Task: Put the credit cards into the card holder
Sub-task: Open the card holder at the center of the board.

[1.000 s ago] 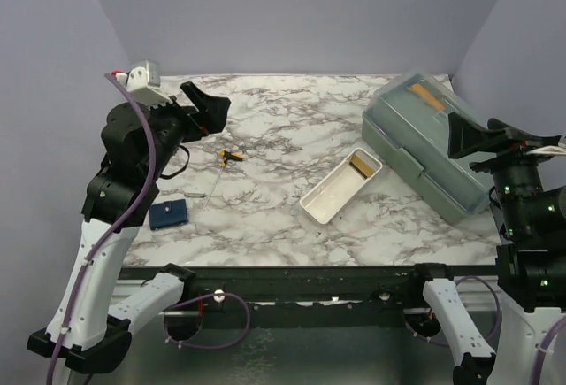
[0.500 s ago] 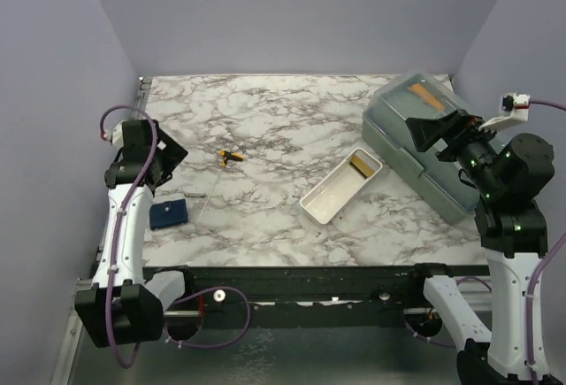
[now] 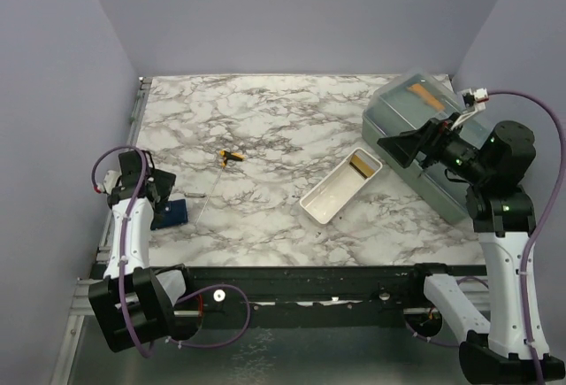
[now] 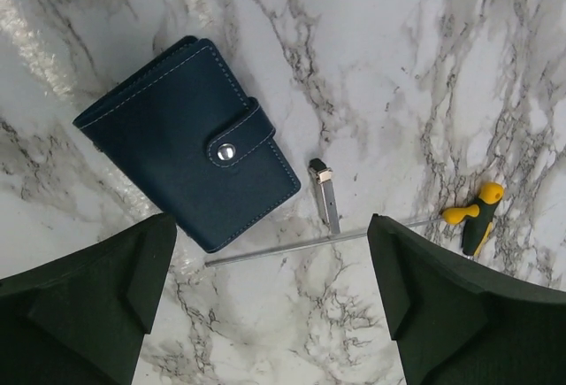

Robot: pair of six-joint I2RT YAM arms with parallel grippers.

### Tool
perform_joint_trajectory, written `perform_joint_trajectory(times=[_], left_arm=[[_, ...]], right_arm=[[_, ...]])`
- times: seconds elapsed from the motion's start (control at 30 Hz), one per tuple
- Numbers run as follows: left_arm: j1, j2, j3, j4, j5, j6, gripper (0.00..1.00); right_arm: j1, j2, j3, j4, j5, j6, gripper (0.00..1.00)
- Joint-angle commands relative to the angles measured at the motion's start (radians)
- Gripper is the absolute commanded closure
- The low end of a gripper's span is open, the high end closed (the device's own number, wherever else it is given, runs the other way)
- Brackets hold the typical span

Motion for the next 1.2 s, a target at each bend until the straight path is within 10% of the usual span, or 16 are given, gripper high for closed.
perform_joint_trajectory(times=[0.0, 0.77, 1.17], left_arm=[[0.008, -0.012, -0.044, -0.094, -0.037, -0.165, 0.01], [0.018, -0.081, -0.362, 0.281, -0.045, -0.565, 0.31], [0.024, -0.117, -0.368, 0.327, -0.081, -0.463, 0.9]], right_arm=[[0.004, 0.037, 0.004, -0.014, -0.107, -0.052, 0.0], [0.039, 0.105, -0.04, 0.066, -0.15, 0.03, 0.0], [0.467, 0.276, -0.008, 0.12, 0.194, 0.039, 0.0]])
